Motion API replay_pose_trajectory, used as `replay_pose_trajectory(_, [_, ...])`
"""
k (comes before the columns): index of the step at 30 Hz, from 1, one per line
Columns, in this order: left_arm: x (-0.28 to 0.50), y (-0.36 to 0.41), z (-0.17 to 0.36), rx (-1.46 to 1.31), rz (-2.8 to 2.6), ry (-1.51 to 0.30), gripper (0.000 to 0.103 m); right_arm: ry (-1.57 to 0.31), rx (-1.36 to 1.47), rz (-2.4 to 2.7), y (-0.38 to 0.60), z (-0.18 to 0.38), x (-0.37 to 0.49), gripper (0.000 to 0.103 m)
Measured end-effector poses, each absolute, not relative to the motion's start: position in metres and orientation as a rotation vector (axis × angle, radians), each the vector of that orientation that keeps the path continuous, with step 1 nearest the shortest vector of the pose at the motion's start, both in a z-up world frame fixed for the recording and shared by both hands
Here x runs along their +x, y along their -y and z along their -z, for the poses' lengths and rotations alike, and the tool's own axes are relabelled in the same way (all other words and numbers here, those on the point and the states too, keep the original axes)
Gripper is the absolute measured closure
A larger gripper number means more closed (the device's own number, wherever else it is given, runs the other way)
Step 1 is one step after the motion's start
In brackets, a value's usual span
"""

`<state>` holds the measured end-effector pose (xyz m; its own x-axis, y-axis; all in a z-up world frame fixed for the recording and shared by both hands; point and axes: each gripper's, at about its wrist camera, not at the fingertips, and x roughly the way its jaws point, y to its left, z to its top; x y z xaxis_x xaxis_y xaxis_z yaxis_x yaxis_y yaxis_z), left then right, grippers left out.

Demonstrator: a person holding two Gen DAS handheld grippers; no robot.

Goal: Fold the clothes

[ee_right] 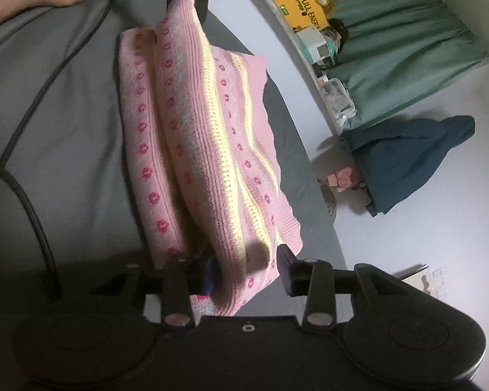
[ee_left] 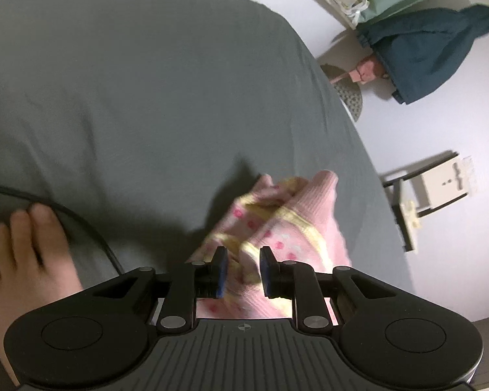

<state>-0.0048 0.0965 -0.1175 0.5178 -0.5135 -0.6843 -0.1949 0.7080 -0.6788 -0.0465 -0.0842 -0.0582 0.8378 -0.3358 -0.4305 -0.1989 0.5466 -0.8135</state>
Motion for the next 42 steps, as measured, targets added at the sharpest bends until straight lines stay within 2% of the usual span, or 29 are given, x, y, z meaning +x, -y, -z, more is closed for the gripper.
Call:
replay_pose_trajectory(2, [-0.006,-0.095,0.116,-0.792,0.208,-1.041,0.049,-0.604,-0.996,0.092,0.082,0.058,-0.045,0.065])
replay_pose_trajectory(3, [-0.008,-0.094,0.115,-0.788,0.192,-1.033,0.015,-0.606,-0.996,0.096,0.081,0.057,-0.045,0.063])
replay_pose_trajectory(4, [-0.011,-0.094,0.114,-0.784,0.174,-1.022,0.0,-0.607,-0.996,0.099,0.079,0.058,-0.045,0.063])
replay_pose_trajectory(8, [-0.01,-0.093,0.117,-0.801,0.194,-1.056,0.001,-0.604,-0.989,0.109,0.08,0.058,-0.045,0.063])
replay_pose_trajectory(9, [-0.01,-0.092,0.12,-0.815,0.208,-1.073,0.001,-0.603,-0.988,0.111,0.08,0.058,-0.045,0.063])
replay_pose_trajectory(11, [-0.009,-0.086,0.125,-0.817,0.238,-1.095,0.011,-0.601,-0.99,0.114,0.079,0.058,-0.047,0.063])
replay_pose_trajectory(13, [-0.008,-0.082,0.132,-0.822,0.247,-1.114,0.051,-0.599,-0.996,0.117,0.077,0.059,-0.047,0.062])
replay_pose_trajectory(15, [-0.007,-0.078,0.141,-0.847,0.258,-1.138,0.064,-0.594,-1.002,0.12,0.075,0.06,-0.049,0.06])
replay_pose_trajectory(18, [-0.008,-0.074,0.149,-0.874,0.269,-1.142,0.076,-0.58,-0.999,0.128,0.075,0.059,-0.05,0.054])
replay_pose_trajectory(19, [-0.008,-0.073,0.148,-0.865,0.265,-1.123,0.09,-0.576,-0.994,0.125,0.076,0.059,-0.049,0.054])
replay_pose_trajectory(20, [-0.009,-0.072,0.147,-0.849,0.26,-1.101,0.093,-0.573,-0.987,0.12,0.077,0.058,-0.049,0.054])
replay_pose_trajectory(22, [-0.01,-0.071,0.143,-0.825,0.25,-1.063,0.095,-0.572,-0.949,0.103,0.078,0.054,-0.049,0.066])
replay_pose_trajectory(23, [-0.011,-0.072,0.139,-0.813,0.241,-1.041,0.095,-0.573,-0.927,0.094,0.079,0.052,-0.049,0.081])
replay_pose_trajectory(24, [-0.012,-0.074,0.134,-0.802,0.232,-1.017,0.095,-0.574,-0.905,0.085,0.08,0.049,-0.049,0.084])
replay_pose_trajectory(28, [-0.012,-0.083,0.125,-0.777,0.199,-0.969,0.096,-0.556,-0.908,0.072,0.076,0.052,-0.053,0.084])
replay_pose_trajectory(32, [-0.009,-0.082,0.141,-0.803,0.18,-1.064,0.096,-0.574,-0.909,0.073,0.077,0.058,-0.052,0.084])
replay_pose_trajectory(34, [-0.01,-0.083,0.137,-0.78,0.17,-1.046,0.096,-0.568,-0.908,0.078,0.078,0.056,-0.053,0.08])
replay_pose_trajectory(36, [-0.011,-0.081,0.13,-0.741,0.182,-1.029,0.096,-0.562,-0.91,0.083,0.079,0.054,-0.054,0.067])
replay_pose_trajectory(40, [-0.008,-0.078,0.136,-0.716,0.197,-1.082,0.095,-0.589,-0.801,-0.005,0.086,0.034,-0.061,0.065])
replay_pose_trajectory(42, [-0.009,-0.084,0.142,-0.748,0.177,-1.103,0.094,-0.591,-0.691,-0.076,0.093,0.014,-0.065,0.059])
